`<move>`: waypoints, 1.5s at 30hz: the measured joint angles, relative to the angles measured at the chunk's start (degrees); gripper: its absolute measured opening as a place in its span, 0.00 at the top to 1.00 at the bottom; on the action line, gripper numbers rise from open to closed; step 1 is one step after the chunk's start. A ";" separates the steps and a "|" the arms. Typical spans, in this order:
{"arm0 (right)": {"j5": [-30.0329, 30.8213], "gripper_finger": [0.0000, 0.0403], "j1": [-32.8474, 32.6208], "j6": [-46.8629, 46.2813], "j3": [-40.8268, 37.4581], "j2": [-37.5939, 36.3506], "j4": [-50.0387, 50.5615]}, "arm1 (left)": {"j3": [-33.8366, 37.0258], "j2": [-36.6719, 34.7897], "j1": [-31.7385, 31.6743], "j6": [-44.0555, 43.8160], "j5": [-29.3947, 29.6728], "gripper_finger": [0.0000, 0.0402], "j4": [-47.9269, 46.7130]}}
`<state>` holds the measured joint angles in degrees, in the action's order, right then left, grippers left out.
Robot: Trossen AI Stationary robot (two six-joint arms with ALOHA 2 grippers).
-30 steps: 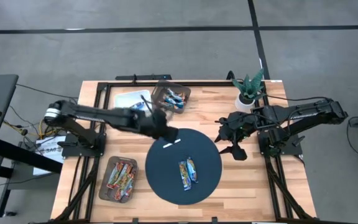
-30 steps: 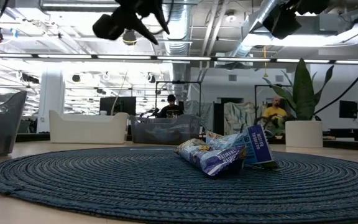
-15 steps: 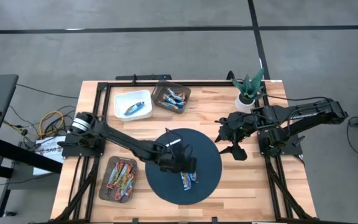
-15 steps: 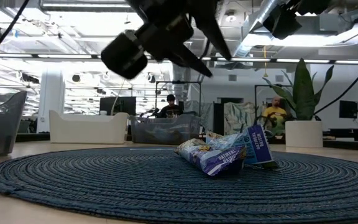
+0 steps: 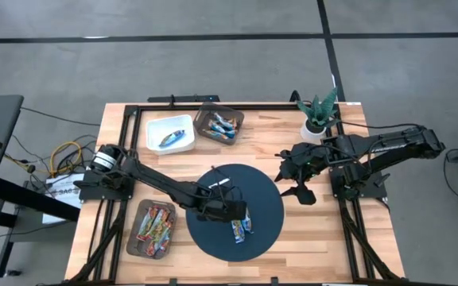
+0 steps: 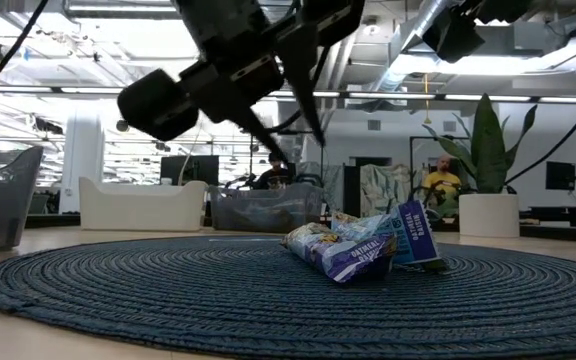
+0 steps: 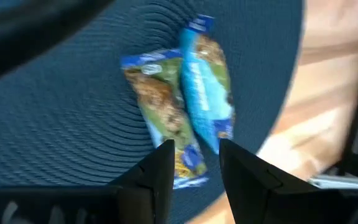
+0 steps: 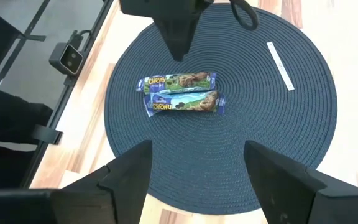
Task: Pick and place Granola Bars by type
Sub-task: Put the blue granola bar into the white bin
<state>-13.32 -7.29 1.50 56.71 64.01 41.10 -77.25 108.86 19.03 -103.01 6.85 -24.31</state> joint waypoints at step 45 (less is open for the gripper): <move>5.59 0.38 0.33 -9.22 -0.32 4.74 2.74 | -3.91 -6.75 -0.38 30.69 18.51 0.70 4.89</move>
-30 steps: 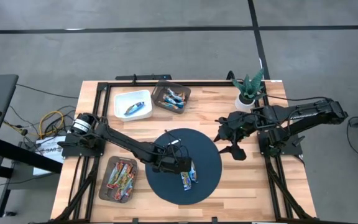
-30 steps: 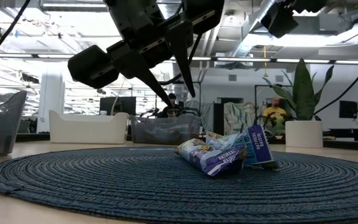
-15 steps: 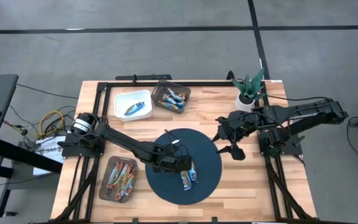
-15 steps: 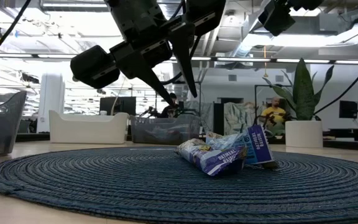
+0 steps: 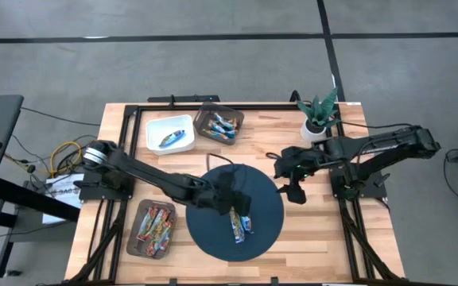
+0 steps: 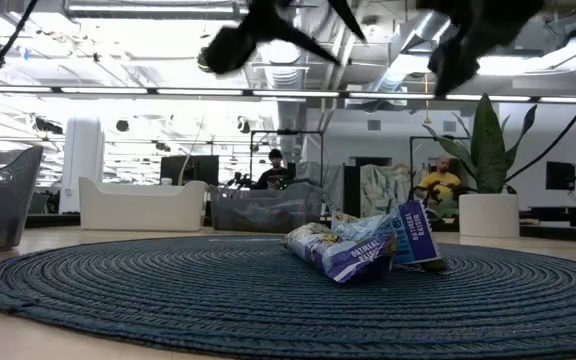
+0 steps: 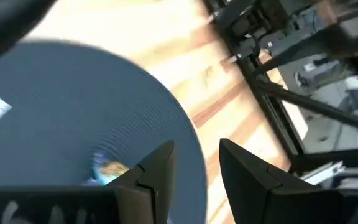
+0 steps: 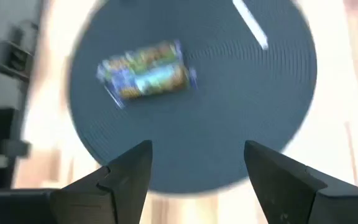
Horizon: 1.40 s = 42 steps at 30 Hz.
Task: Pick and place Granola Bars by type
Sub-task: Put the blue granola bar into the white bin
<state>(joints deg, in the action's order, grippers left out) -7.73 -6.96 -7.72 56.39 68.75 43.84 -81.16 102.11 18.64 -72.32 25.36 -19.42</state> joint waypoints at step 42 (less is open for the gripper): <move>-0.05 0.60 -6.91 -46.35 16.94 46.40 -18.35 | 8.72 -29.30 26.02 3.76 13.69 0.70 -55.48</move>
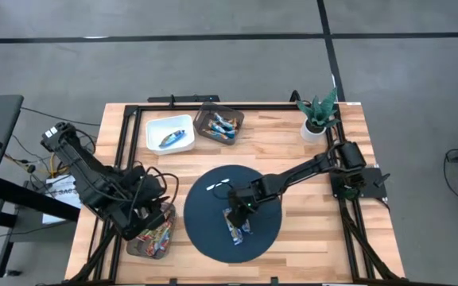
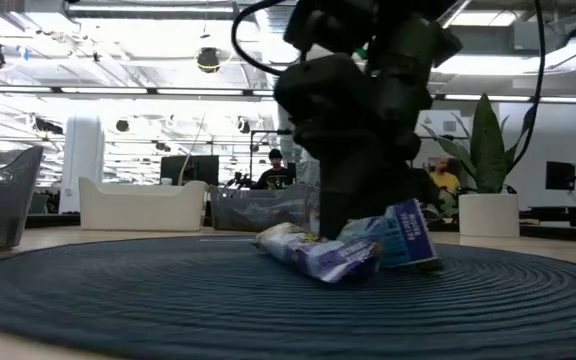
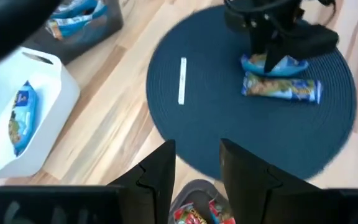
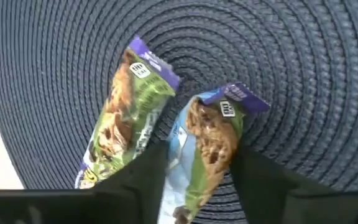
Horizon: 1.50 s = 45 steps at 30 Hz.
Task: Pick and place Granola Bars by type
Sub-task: Put the blue granola bar into the white bin
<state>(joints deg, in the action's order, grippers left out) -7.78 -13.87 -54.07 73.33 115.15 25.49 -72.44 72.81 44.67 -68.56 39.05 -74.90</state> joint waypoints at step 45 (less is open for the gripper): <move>3.19 0.93 12.18 28.30 20.66 -17.73 -1.06 | 0.26 -2.99 -13.88 -11.11 22.77 0.33 26.59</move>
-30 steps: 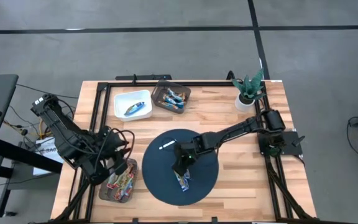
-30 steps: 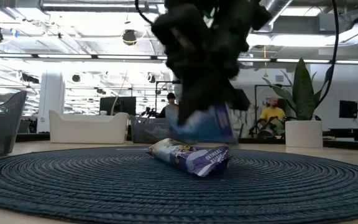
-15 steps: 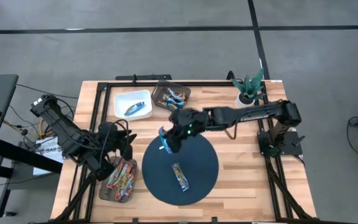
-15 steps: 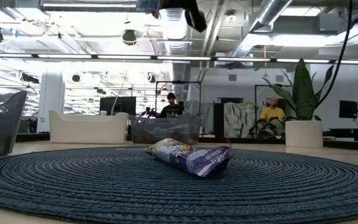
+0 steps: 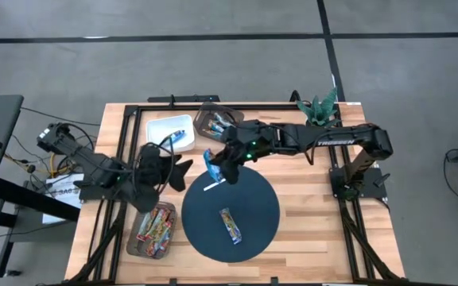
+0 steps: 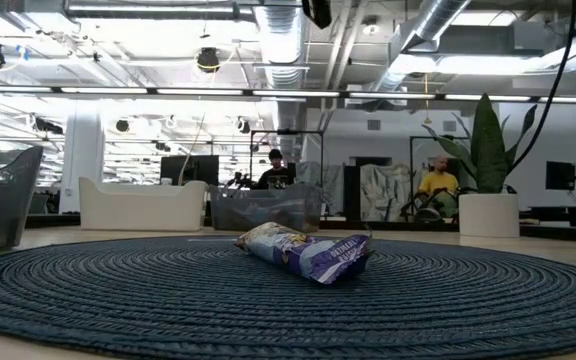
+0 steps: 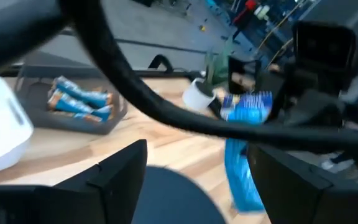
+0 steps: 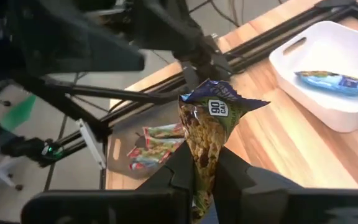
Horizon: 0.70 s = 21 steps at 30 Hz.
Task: Pick and place Granola Bars by type
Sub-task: Put the blue granola bar into the white bin
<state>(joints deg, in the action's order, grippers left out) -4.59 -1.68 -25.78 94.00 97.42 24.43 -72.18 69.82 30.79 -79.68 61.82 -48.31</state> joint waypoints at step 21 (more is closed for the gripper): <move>-4.97 0.93 1.08 3.38 -0.09 -3.10 -3.85 | -0.01 0.96 -13.22 27.15 -21.16 0.33 26.59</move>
<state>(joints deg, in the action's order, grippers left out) -9.56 -0.60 -22.39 93.91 94.32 20.57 -72.19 70.78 17.57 -52.52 40.66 -21.72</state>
